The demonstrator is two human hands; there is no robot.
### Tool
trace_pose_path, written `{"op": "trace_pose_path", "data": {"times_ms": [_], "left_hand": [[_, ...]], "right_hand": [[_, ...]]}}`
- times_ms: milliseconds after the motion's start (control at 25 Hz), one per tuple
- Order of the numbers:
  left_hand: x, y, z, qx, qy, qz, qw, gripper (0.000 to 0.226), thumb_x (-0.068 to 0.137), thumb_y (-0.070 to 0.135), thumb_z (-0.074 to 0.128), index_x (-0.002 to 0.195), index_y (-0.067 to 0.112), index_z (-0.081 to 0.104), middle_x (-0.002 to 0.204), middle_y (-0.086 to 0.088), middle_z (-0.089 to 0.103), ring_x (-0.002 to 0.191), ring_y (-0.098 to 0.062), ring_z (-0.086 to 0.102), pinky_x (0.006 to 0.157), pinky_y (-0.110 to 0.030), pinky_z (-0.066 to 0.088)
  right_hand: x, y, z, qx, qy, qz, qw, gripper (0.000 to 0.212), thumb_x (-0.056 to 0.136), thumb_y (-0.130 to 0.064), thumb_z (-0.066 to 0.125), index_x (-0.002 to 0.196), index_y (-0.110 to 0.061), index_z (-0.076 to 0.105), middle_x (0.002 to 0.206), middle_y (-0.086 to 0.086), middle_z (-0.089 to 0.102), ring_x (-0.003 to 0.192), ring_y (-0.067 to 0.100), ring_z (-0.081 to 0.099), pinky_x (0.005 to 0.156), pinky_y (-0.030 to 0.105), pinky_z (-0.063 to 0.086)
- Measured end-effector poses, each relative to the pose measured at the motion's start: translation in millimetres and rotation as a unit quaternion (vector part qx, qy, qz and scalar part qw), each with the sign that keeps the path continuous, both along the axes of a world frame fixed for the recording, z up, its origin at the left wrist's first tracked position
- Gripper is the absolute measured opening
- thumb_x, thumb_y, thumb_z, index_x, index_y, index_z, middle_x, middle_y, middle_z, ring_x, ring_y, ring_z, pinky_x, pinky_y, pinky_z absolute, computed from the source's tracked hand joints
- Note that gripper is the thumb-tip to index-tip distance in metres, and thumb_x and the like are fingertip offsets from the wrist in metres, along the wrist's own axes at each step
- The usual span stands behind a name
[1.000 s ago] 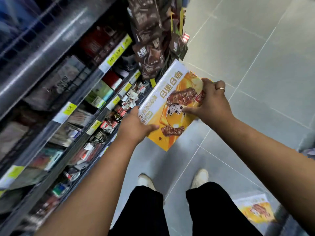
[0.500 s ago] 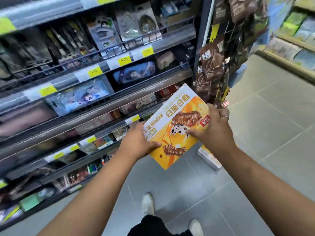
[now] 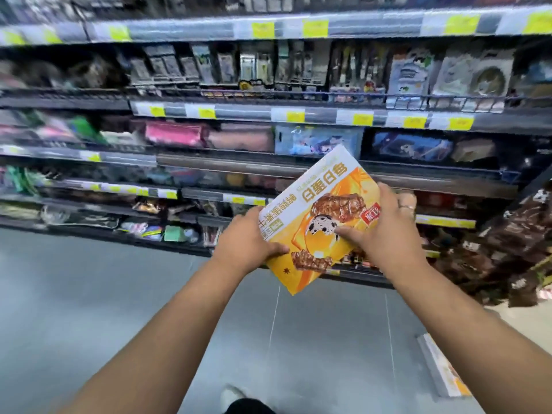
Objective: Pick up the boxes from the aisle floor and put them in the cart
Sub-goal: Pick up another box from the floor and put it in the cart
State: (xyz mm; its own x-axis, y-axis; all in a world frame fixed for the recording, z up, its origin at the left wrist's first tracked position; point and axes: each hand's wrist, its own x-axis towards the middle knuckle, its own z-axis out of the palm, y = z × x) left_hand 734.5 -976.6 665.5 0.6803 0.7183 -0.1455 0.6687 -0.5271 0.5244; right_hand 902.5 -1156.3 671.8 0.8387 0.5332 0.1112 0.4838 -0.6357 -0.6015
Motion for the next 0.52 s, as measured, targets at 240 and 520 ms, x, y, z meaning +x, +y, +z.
{"op": "trace_pose_path", "data": {"times_ms": [240,520], "left_hand": [[-136.4,90.0,4.1,-0.025,-0.007,0.139,0.990,0.091,0.057,0.051,0.088,0.134,0.030,0.045,0.122,0.001,0.059,0.108,-0.023,0.057,0.088,-0.038,0.049],[-314.0,188.4,12.4,-0.005,-0.003,0.262,0.965,0.077,0.061,0.046,0.088,0.126,0.027,0.051,0.116,0.002,0.063,0.105,-0.022,0.058,0.080,-0.033,0.047]], "right_hand": [[-96.4,139.5,8.6,0.009,-0.003,0.139,0.990,0.110,0.053,-0.051,0.089,0.143,-0.022,0.032,0.125,0.009,0.034,0.108,0.031,0.054,0.095,0.040,0.046],[-250.2,296.7,7.1,0.034,0.003,0.274,0.961,0.110,0.053,-0.052,0.089,0.143,-0.020,0.034,0.123,0.009,0.035,0.104,0.028,0.055,0.092,0.037,0.047]]}}
